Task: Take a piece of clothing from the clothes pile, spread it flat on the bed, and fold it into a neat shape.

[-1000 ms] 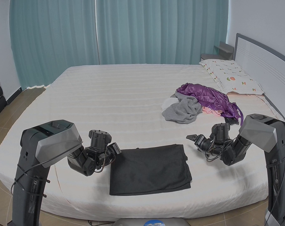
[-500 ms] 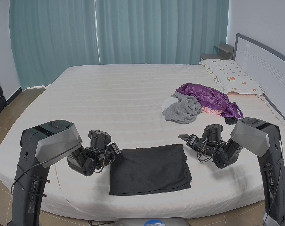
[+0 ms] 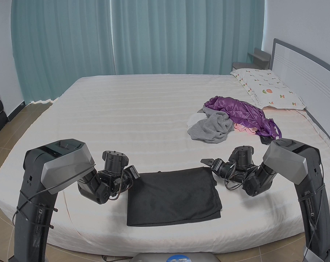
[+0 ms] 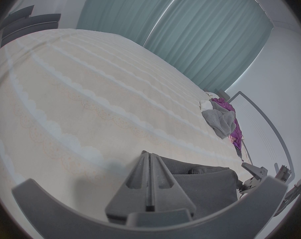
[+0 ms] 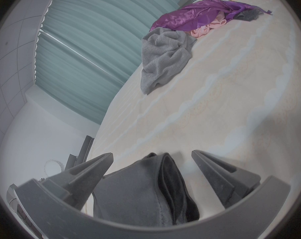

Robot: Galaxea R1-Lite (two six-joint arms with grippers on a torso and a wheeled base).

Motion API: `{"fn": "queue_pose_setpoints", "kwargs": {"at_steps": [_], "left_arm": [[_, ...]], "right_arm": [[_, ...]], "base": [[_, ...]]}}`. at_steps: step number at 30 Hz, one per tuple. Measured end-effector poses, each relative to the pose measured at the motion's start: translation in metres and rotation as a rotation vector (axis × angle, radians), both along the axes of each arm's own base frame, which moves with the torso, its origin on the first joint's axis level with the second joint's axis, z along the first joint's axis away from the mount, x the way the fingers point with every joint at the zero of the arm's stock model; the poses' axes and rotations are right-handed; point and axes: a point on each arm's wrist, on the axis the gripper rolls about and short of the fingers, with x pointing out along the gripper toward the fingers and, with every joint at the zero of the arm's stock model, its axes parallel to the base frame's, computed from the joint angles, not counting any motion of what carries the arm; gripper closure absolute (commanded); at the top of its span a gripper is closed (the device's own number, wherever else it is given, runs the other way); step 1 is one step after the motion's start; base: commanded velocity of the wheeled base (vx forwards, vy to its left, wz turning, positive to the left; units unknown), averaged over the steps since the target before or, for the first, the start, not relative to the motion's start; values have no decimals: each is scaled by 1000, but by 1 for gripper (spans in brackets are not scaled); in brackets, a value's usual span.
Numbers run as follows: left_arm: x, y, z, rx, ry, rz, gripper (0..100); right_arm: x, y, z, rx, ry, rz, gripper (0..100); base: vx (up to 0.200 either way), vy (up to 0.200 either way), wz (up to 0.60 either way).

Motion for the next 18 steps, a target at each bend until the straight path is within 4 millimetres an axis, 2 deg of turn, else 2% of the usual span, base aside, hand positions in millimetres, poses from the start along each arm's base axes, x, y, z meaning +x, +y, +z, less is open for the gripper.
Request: {"fn": "queue_pose_setpoints", "kwargs": {"at_steps": [5, 6, 18], "left_arm": [[0, -1, 1, -3, 0, -2, 100], [-1, 0, 1, -4, 1, -2, 100], [-1, 0, 1, -3, 3, -3, 100]], "right_arm": [[0, 2, -3, -3, 52, 22, 0], [1, 2, -3, -2, 56, 26, 100], [3, 3, -1, -3, 52, 17, 100]], "base": [[0, 0, 0], [0, 0, 0], [0, 0, 0]]}}
